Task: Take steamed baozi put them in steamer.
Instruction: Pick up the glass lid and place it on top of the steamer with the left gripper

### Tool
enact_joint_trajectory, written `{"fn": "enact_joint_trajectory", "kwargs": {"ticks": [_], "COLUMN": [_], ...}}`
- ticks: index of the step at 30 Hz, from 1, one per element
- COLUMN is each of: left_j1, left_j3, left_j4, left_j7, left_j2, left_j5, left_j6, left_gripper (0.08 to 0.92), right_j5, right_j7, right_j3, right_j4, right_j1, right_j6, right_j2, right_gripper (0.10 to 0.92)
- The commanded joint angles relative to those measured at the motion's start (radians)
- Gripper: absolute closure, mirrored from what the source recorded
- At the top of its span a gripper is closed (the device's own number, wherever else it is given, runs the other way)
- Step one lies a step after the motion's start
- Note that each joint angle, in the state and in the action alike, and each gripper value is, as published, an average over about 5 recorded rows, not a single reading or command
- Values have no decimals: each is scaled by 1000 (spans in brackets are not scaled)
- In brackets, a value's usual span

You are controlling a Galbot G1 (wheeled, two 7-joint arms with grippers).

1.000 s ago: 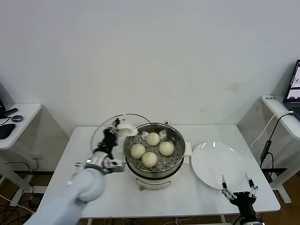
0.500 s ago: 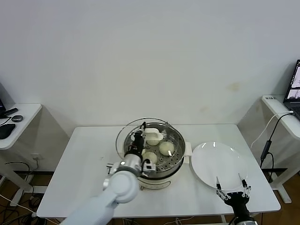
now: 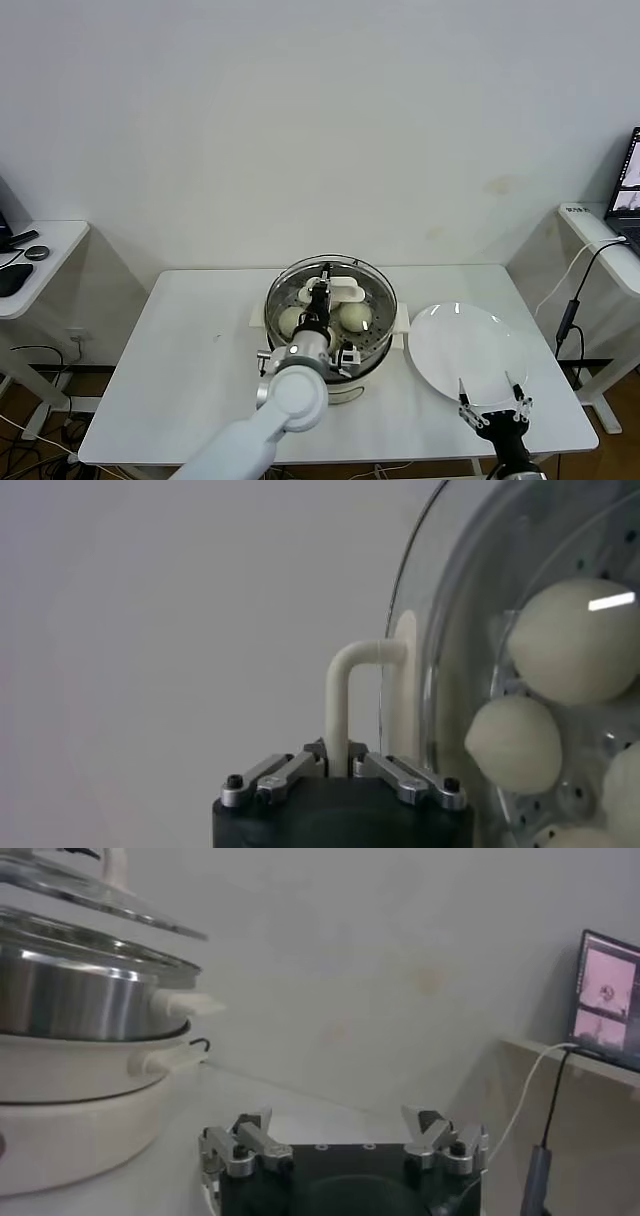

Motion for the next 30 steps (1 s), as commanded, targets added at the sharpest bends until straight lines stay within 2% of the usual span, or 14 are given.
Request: {"fn": "enact_joint_trajectory", "kwargs": {"ticks": [1,17,24,27,30], "left_j1": [9,27,49,71,111], "left_j3": [0,-16,-34,-47,-65], "left_j4": [41,42,21,-15,-70], "left_j7": [14,12,-73,-117,-165], "left_j2": [-41,-32,-27,-8,19], "left_j5": [56,34,-45,-97,-171], "left_j6": [6,0,-23,-41,-65], "left_gripper": [825,825,819,768,682], "right_j5": [-4,-12,-14,-15,-15], "right_j7": [-1,-5,-6,-6,-5], "right_j3": [-6,-13,-14,-15,-15], "right_j4": [-1,-2,1,2,-1], "right_j1": [-1,-6,-9,-10,-12], "right_j6": [1,3,3,4,6], "right_j2": [0,0,0,0,0], "right_gripper": [203,203,203,203,203]}}
